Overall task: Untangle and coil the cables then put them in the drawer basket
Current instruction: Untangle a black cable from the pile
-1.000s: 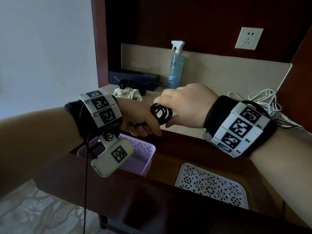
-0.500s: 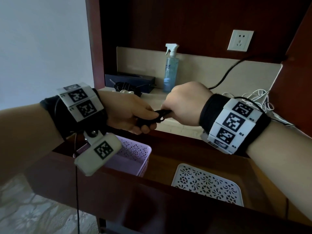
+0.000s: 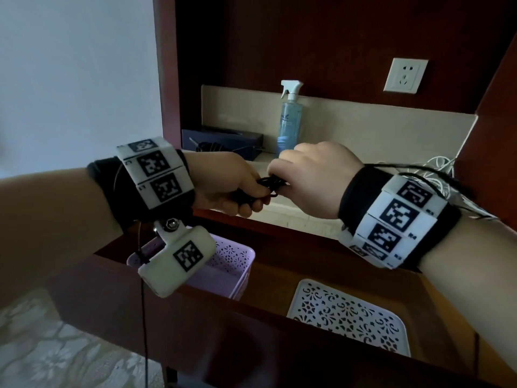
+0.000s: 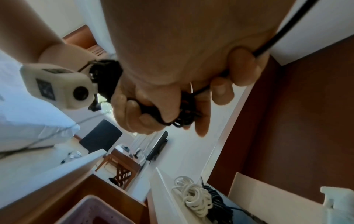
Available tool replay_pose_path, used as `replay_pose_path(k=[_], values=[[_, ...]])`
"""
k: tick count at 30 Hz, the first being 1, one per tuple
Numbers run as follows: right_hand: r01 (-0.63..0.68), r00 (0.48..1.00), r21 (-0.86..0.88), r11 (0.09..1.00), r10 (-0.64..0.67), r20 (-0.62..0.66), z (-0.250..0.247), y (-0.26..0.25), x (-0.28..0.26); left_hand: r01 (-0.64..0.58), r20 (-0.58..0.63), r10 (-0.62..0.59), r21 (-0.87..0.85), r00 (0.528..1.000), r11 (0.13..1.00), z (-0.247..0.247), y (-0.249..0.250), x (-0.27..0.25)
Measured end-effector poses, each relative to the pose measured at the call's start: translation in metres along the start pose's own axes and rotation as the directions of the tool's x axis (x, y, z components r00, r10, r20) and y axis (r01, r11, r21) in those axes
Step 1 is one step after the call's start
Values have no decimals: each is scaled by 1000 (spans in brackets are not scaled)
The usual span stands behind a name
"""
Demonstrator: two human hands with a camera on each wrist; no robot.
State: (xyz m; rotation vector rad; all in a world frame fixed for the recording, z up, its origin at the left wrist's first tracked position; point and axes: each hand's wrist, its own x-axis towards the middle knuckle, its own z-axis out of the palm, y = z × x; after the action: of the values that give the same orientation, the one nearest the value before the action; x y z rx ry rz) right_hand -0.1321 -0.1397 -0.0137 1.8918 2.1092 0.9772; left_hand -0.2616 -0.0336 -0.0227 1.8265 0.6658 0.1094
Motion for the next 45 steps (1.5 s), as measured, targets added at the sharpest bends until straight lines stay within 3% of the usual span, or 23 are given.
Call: replay_pose_path(k=[4,7,12,15,17,19,21,23,26,28,31,33,36,38,41,45], values=[[-10,1000,66,998,8,27,-2,-2,-8,74,138,-50,-169,989,983,-5,-3,4],[-14,1000,-35,999,15,14,-2,-1,-7,78,210,-49,-133,977,988,-5,-2,6],[63,993,-147,987,-48,106,4,-2,-3,-20,33,12,247,999,969,9,7,-1],[95,969,-122,988,-64,239,-1,1,2,-89,-22,132,627,991,774,12,4,0],[61,949,-61,996,-39,313,-6,5,7,-122,-44,217,711,975,693,16,2,0],[49,936,-22,999,-38,350,-6,9,11,-135,-77,277,729,958,671,17,1,1],[71,936,9,997,-70,345,-6,15,13,-138,-105,316,740,943,658,10,-4,4],[82,943,64,995,-98,318,-11,26,11,-113,-88,272,756,958,645,1,-12,5],[119,970,93,989,-136,204,-28,40,9,-92,-22,153,712,988,696,-2,-24,5],[166,981,103,981,-176,87,-35,42,13,-135,25,162,681,986,720,4,-24,4],[109,994,218,970,-110,-10,-26,48,23,-261,111,251,658,962,707,15,-16,-3],[-14,1000,326,945,17,-5,-10,54,23,-321,111,325,621,939,715,18,-10,-12],[-233,969,536,811,243,54,24,51,13,-387,-81,484,494,871,779,14,-4,-19],[-282,956,567,774,279,94,42,37,9,-431,-259,519,327,815,841,10,-1,-13],[-209,977,397,894,171,130,57,12,14,-412,-439,448,181,779,893,4,-4,7],[-4,1000,99,995,1,28,54,-1,12,-324,-501,361,163,787,932,0,-20,30]])
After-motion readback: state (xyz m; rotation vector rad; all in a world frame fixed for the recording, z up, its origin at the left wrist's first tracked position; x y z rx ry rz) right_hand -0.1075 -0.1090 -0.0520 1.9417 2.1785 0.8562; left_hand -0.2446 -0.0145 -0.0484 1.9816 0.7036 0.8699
